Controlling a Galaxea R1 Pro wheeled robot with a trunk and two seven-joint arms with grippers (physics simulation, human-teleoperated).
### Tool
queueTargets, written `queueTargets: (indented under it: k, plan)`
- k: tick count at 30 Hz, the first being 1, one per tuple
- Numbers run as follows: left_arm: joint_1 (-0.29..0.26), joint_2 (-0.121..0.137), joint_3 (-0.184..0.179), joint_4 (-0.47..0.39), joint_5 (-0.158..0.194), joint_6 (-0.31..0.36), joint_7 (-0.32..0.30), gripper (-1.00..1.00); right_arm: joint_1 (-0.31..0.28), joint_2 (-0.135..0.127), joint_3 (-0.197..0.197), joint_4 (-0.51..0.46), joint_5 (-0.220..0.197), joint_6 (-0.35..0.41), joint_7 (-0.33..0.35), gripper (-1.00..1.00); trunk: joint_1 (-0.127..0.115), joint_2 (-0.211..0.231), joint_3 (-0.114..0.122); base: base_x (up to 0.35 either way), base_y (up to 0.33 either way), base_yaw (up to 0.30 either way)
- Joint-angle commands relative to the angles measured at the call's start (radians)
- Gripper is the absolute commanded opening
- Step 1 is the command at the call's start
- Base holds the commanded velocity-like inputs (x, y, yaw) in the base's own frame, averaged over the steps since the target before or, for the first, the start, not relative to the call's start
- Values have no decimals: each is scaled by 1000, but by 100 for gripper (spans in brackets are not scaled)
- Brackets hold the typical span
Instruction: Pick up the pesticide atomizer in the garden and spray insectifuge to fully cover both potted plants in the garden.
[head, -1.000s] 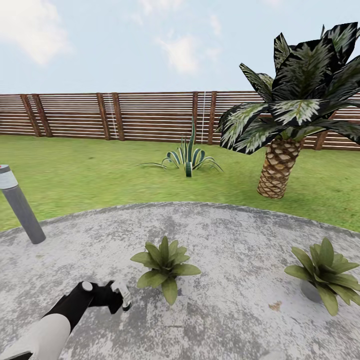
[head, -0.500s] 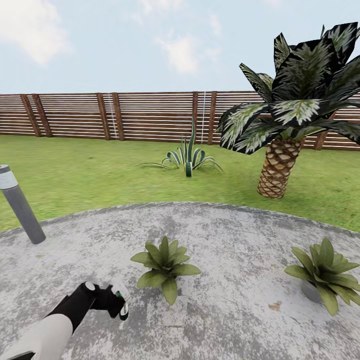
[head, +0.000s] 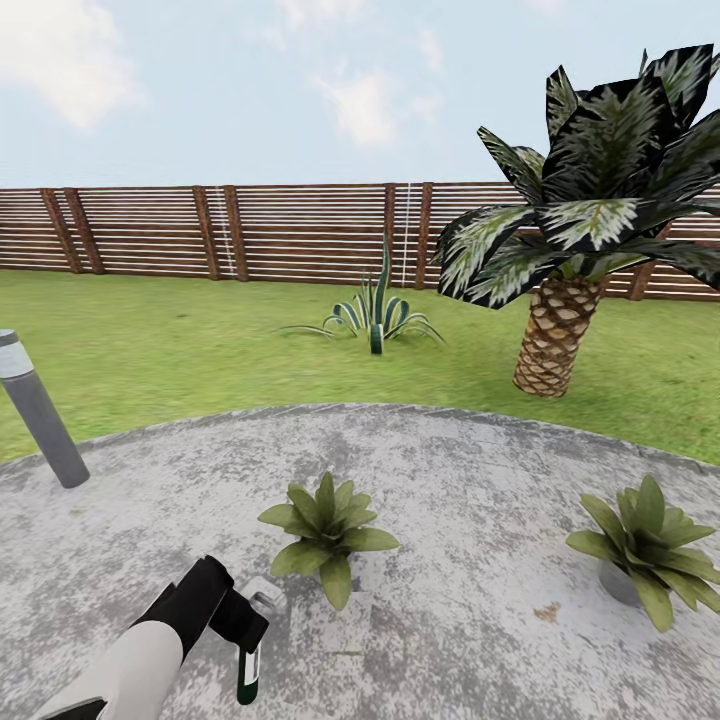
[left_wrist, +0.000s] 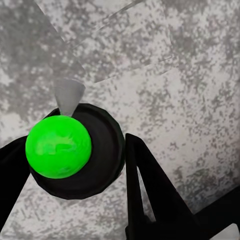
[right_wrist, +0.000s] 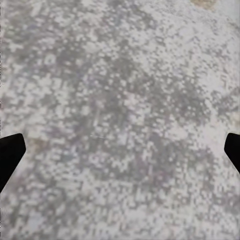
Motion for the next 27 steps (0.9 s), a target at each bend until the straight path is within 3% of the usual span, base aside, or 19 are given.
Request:
queueTargets:
  k: [1, 20, 27]
  plan:
    - [0, -1, 8, -2, -7, 6, -6, -100, -1, 0, -8, 2, 11, -3, -2, 100, 0, 0, -1, 0, -2, 0]
    - [-4, 6, 6, -2, -9, 5, -5, -100, 0, -5, -6, 5, 17, -4, -1, 100, 0, 0, -1, 0, 0, 0]
    - [-2, 4, 5, -88, -7, 6, -8, -100, 0, -4, -7, 2, 16, -4, -1, 100, 0, 0, -1, 0, 0, 0]
